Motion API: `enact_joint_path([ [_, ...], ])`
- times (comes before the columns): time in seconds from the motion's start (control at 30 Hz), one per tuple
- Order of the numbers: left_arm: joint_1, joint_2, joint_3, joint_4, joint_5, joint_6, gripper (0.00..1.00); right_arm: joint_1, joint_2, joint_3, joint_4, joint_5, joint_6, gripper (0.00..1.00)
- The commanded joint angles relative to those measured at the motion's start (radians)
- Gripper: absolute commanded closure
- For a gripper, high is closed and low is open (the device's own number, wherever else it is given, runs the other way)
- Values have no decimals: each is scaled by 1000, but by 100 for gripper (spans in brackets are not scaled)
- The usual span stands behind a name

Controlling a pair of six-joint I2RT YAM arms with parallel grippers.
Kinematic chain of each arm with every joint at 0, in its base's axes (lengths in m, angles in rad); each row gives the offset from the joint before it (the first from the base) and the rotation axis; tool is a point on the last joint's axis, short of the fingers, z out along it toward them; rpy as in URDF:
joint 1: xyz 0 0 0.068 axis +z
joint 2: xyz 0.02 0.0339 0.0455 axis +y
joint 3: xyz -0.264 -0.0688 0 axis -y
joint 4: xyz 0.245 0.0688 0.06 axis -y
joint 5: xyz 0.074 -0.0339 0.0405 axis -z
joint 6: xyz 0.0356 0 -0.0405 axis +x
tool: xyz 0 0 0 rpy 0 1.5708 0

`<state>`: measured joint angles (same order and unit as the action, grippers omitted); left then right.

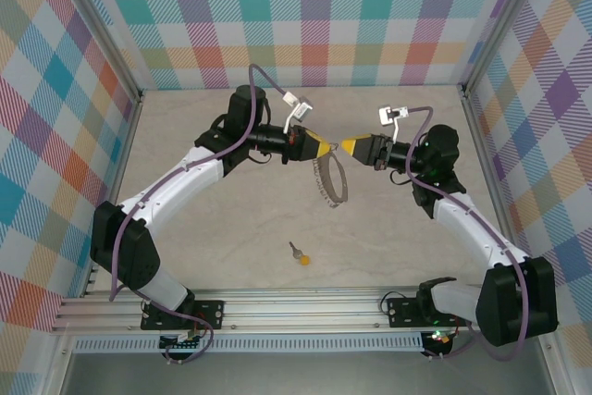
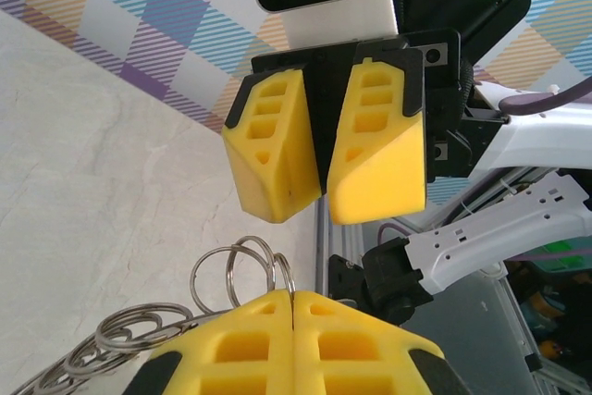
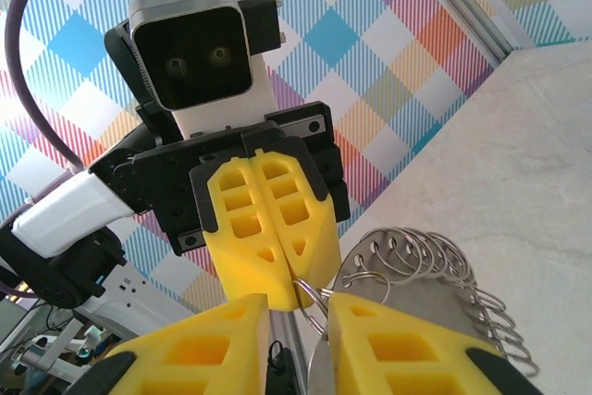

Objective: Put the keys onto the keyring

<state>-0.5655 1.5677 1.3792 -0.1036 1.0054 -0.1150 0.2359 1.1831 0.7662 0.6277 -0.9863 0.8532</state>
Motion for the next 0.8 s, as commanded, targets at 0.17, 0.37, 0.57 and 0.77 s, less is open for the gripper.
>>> enact_joint_path([
  [0.17, -4, -9, 50, 18, 35, 12, 100, 29, -8, 4, 24, -19, -7, 76],
  [0.37, -4, -6, 54, 17, 35, 11, 100, 40, 18, 9, 24, -11, -16, 74],
  [0.57, -4, -2, 56, 18, 39, 9, 100, 42, 24, 12, 25, -9, -19, 73],
  [0.77, -5, -1, 54, 16, 42, 9, 100, 44, 14, 16, -43, 3, -61, 71],
])
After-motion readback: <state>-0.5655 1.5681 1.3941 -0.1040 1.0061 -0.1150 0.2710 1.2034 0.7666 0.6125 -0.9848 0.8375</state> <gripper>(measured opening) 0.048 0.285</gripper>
